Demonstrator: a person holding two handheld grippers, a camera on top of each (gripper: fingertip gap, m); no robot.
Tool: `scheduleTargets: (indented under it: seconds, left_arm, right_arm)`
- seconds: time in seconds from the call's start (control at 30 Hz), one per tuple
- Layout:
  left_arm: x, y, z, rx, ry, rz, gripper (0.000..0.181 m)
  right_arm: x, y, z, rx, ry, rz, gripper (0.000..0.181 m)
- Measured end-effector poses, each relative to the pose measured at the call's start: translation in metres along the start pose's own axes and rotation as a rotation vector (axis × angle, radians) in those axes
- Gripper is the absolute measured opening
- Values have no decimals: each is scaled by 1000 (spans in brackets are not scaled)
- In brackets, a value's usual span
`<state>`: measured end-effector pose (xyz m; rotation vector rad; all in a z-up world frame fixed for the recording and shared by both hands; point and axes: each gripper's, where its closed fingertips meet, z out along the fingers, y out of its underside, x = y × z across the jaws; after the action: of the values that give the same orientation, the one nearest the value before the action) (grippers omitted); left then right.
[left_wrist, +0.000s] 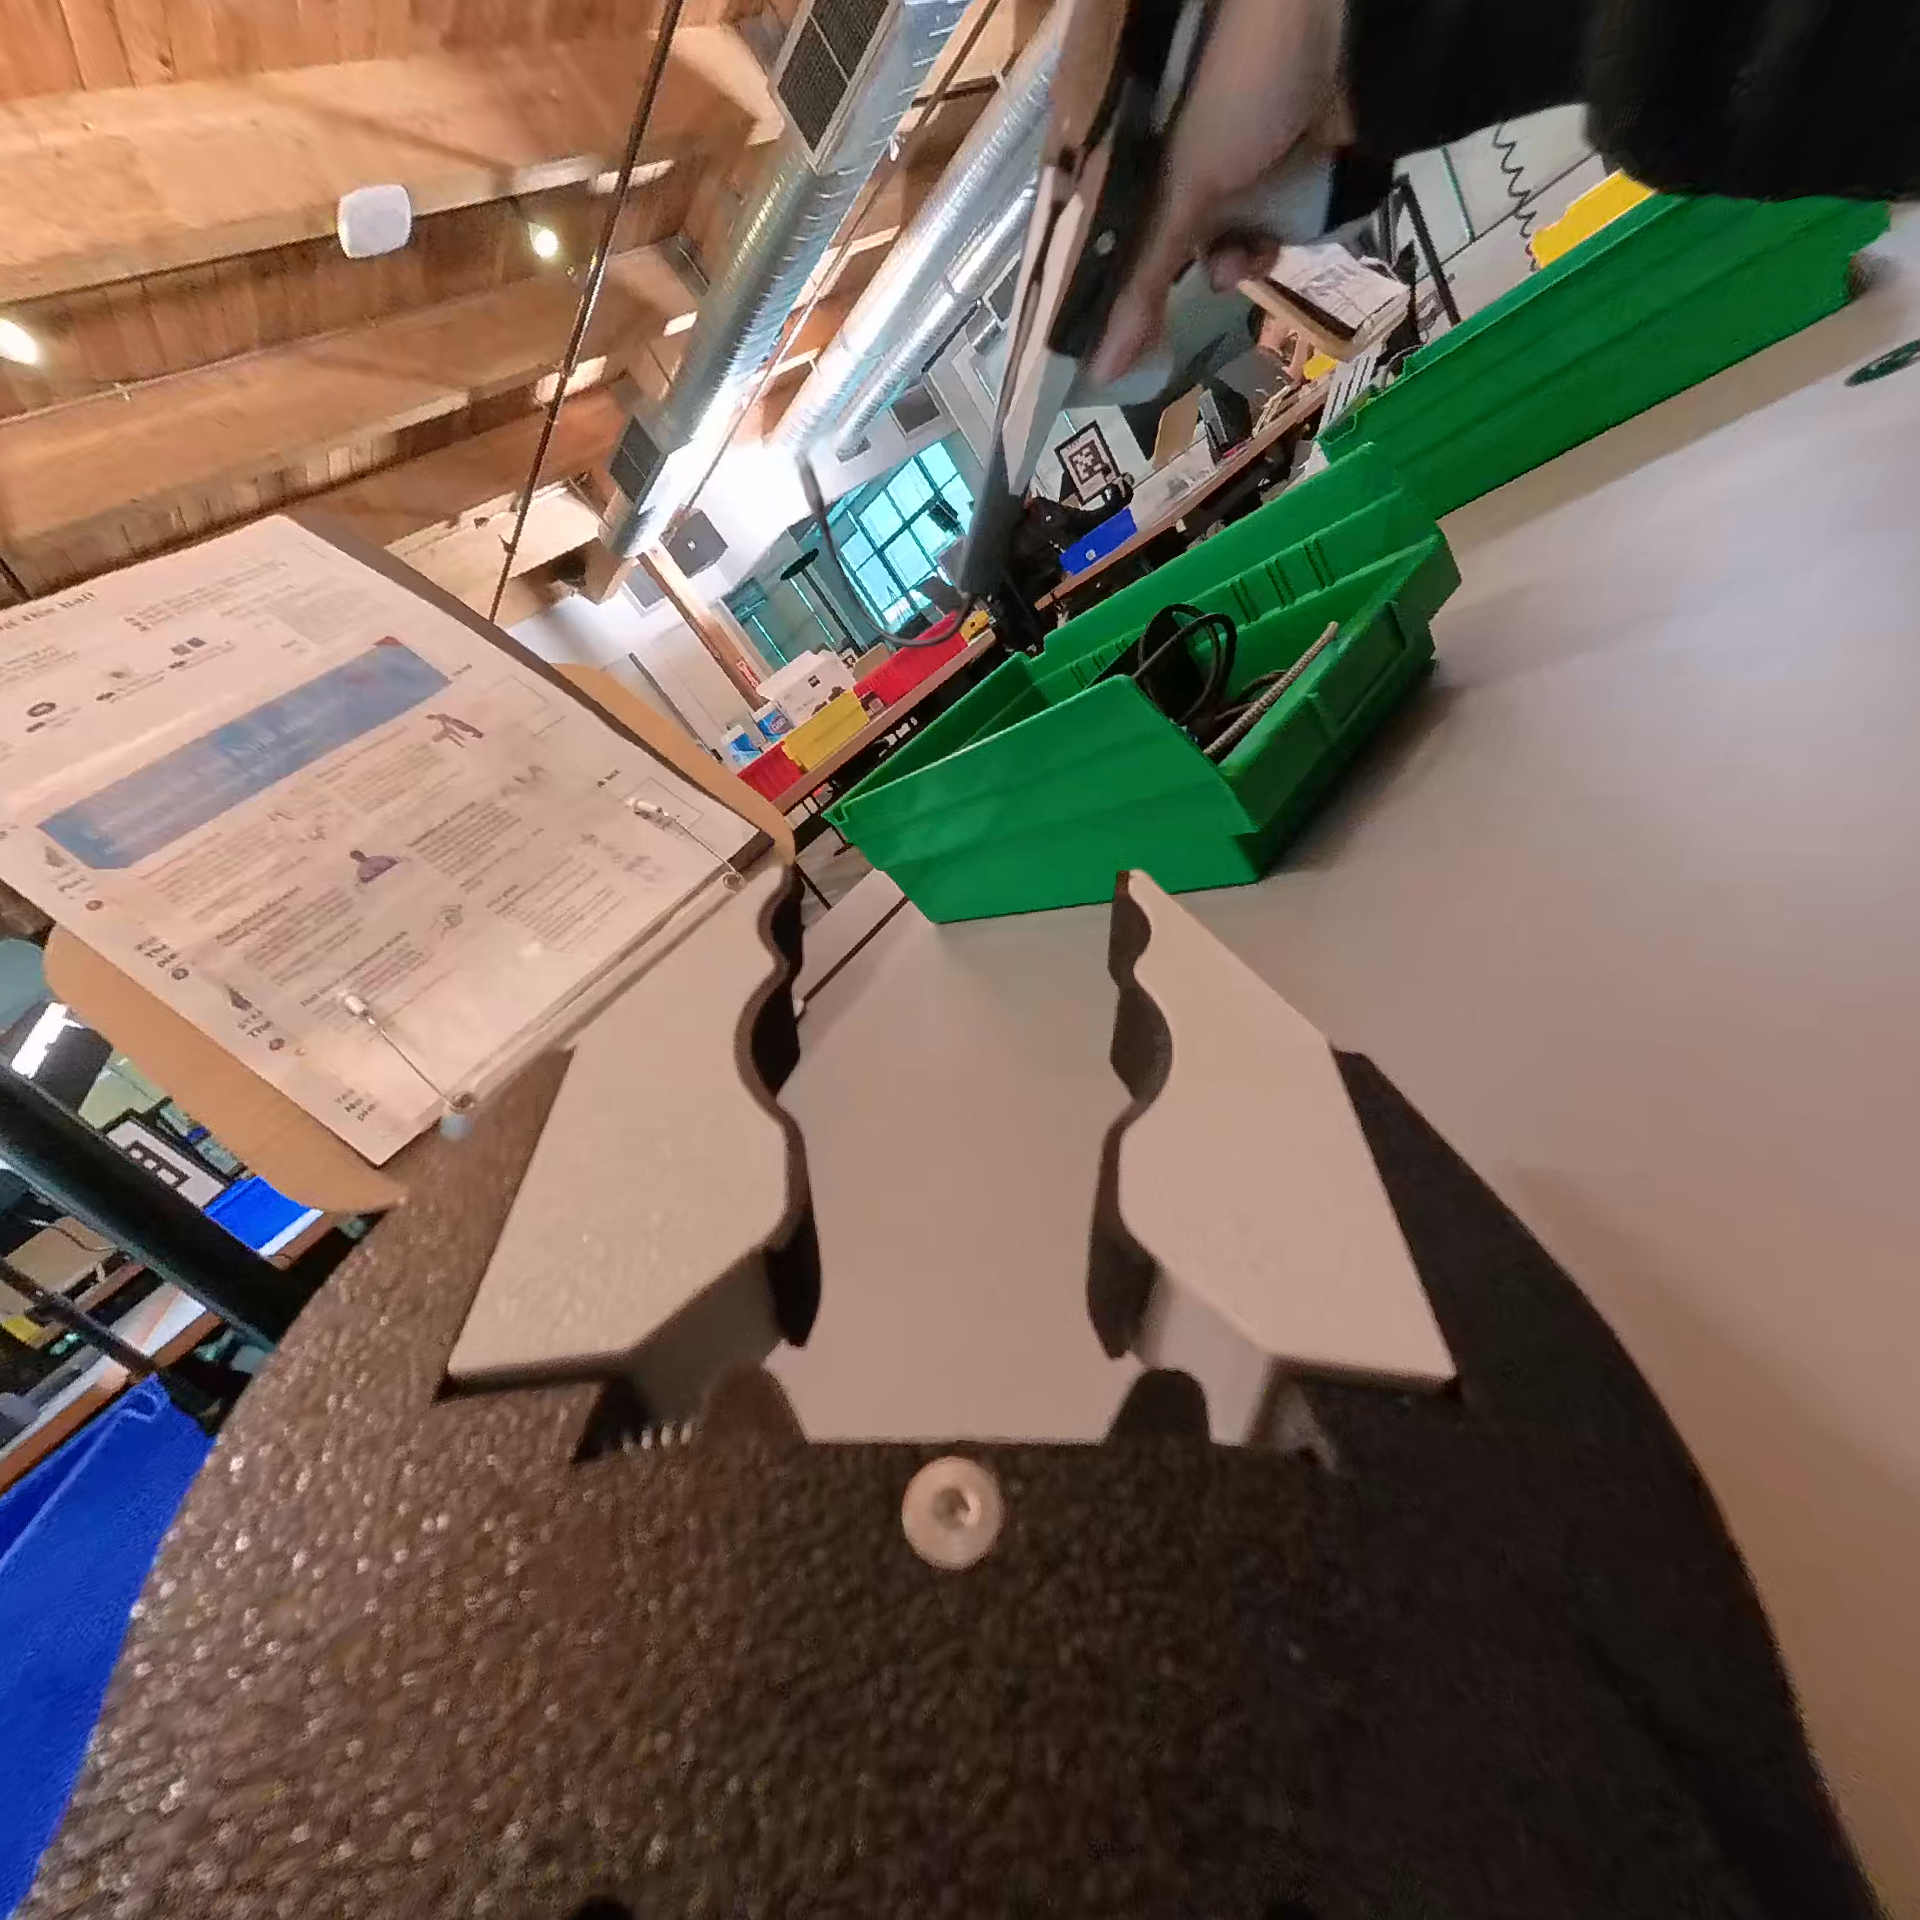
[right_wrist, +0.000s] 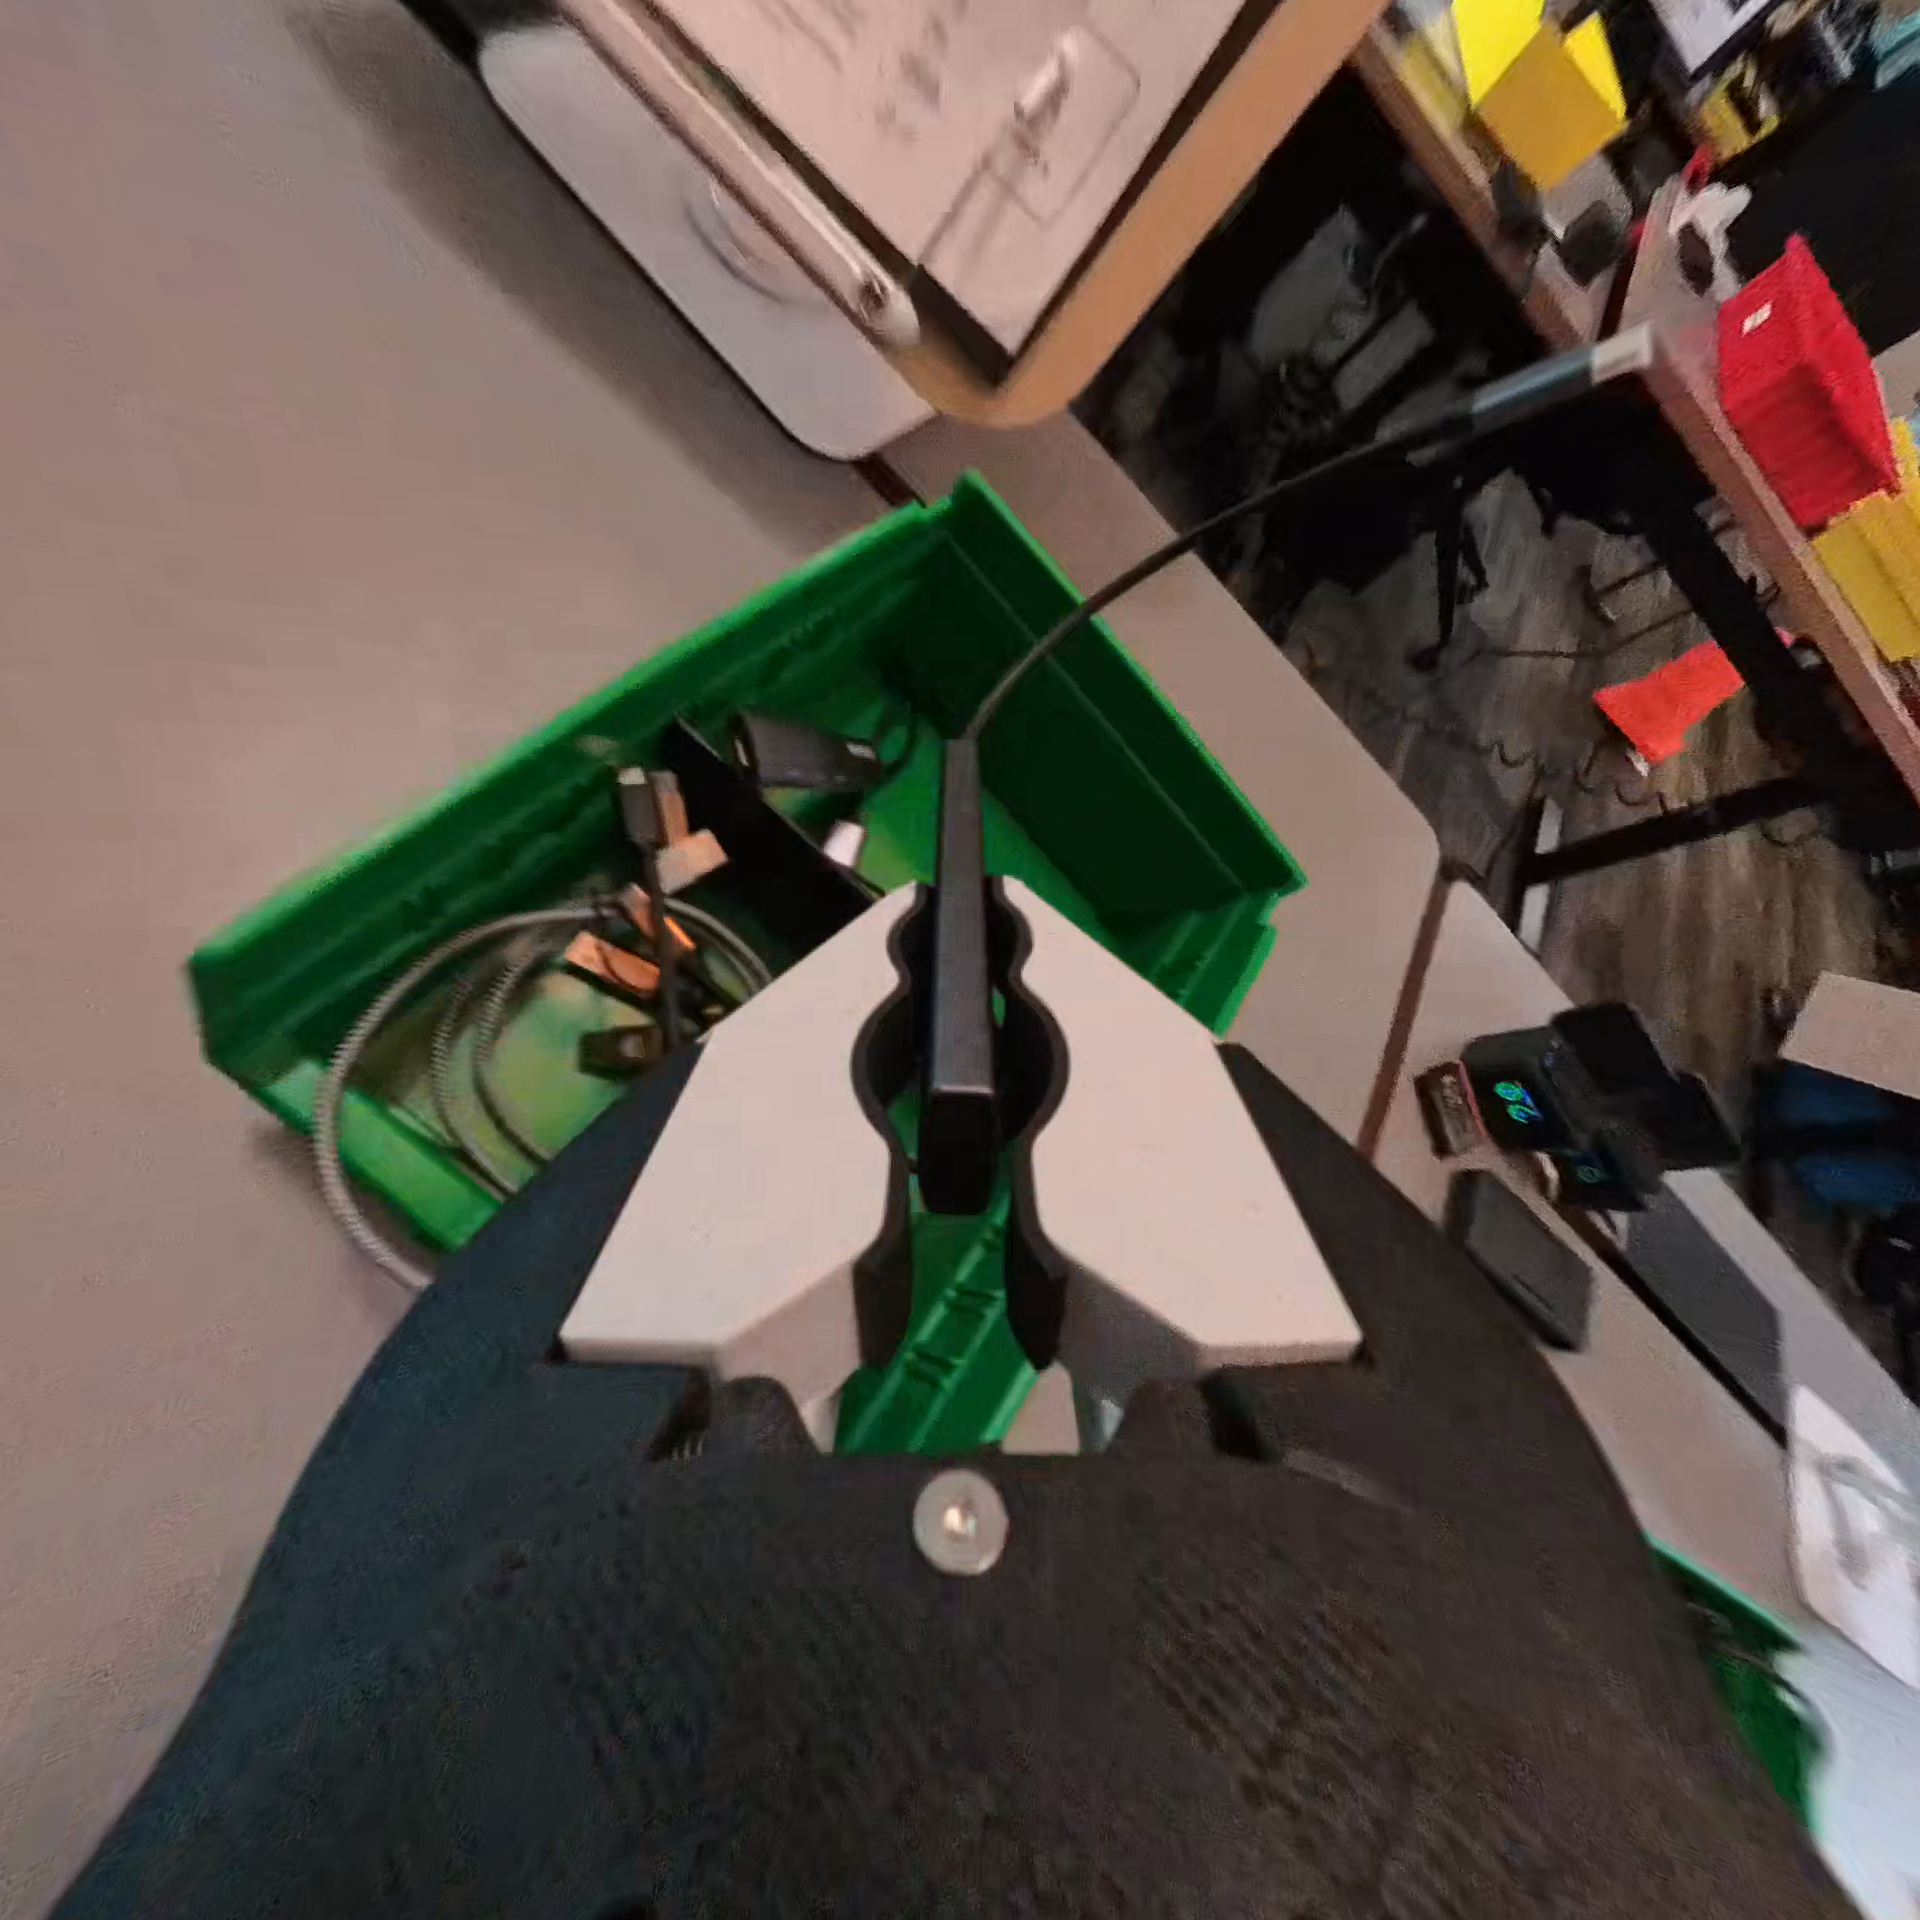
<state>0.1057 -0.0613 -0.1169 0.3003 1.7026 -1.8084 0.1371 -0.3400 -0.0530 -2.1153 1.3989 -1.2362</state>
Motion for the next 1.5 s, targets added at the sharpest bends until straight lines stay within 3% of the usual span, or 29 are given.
scheduleTargets:
  seconds: [0.13,0.23,0.4,0.43,0.5,0.53,0.63,0.8,0.93,1.13,1.27,1.37,1.43,1.5]
  left_arm:
    - [-4,4,0,-12,-7,-45,53]
    - [-5,4,-1,-11,-2,-59,50]
    - [-3,5,0,-11,15,-84,47]
    - [-4,5,0,-12,16,-89,46]
    - [-4,6,0,-13,19,-96,44]
    - [-3,6,-1,-13,19,-97,43]
    - [-3,5,-1,-11,22,-98,42]
    - [-4,6,-1,-11,21,-110,42]
    - [-5,7,-1,-15,20,-113,42]
    - [-3,11,1,-54,27,-118,43]
    - [5,30,9,-246,49,-223,47]
    - [24,42,25,-411,97,-387,59]
    - [39,34,45,-440,138,-490,72]
    - [46,23,73,-435,139,-558,72]
  right_arm:
    - [26,32,29,-409,-24,-241,9]
    - [30,49,37,-613,-94,-366,8]
    - [28,49,74,-593,-129,-407,9]
    - [26,49,82,-573,-122,-399,16]
    - [33,49,94,-563,-57,-409,49]
    - [38,53,99,-574,-26,-410,52]
    - [60,66,102,-599,100,-346,43]
    - [82,69,88,-488,194,-144,46]
    - [78,56,61,-347,196,-59,50]
    - [1,38,-12,86,148,245,74]
    - [-36,73,-37,183,209,315,88]
    - [-17,100,-40,63,267,359,100]
    - [1,98,-54,140,351,391,101]
    - [6,93,-63,220,344,434,103]
